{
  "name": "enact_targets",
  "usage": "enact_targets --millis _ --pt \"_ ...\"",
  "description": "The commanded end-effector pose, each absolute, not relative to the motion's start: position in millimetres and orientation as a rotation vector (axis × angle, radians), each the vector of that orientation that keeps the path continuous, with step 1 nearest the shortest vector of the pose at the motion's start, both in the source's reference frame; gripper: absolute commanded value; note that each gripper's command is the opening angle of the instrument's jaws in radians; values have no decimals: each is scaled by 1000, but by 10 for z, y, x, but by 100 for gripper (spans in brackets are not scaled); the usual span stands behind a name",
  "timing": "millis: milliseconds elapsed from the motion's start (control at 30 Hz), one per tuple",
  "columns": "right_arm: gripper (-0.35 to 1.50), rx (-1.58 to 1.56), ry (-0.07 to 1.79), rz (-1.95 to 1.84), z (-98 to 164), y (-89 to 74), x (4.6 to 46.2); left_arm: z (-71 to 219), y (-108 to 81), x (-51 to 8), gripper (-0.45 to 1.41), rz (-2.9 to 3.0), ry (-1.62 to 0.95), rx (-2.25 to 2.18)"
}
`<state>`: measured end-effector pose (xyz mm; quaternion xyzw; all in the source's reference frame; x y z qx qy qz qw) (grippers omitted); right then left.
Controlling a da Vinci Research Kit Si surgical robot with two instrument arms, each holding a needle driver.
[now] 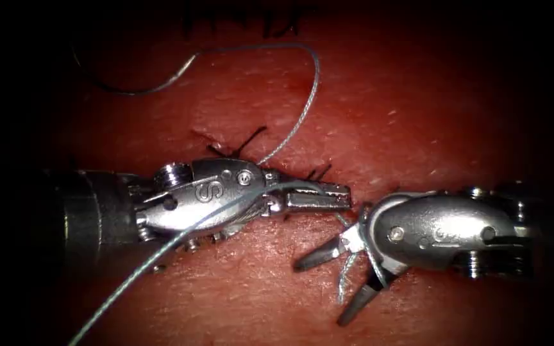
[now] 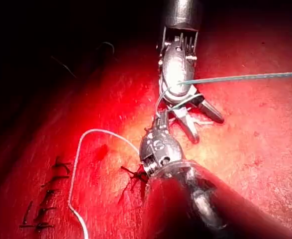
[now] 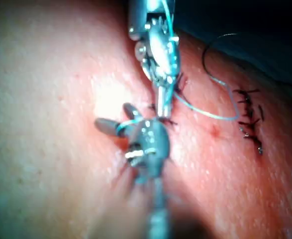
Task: Wound Closure
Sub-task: Right gripper grabs tail end of suture, then right hand pulls tail through loop to create knot
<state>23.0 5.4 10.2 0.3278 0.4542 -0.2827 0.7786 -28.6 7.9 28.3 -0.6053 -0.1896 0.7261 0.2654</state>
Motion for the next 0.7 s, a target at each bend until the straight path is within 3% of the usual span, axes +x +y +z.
enact_targets --millis 33,67,133,167,500,700 --pt "51 708 980 -625 108 53 236 288 78 -292 -45 1961 -513 -1636" --pt "37 708 977 -634 108 53 236 288 78 -292 -45 1961 -513 -1636" --pt "-28 697 970 -660 109 54 236 288 78 -292 -45 1961 -513 -1636" --pt "-35 694 967 -667 109 55 236 288 78 -292 -45 1961 -513 -1636" --pt "-35 642 970 -657 112 69 239 287 77 -290 -45 1954 -520 -1628" --pt "-35 601 1100 -551 95 90 237 286 73 -287 -45 1952 -519 -1631"
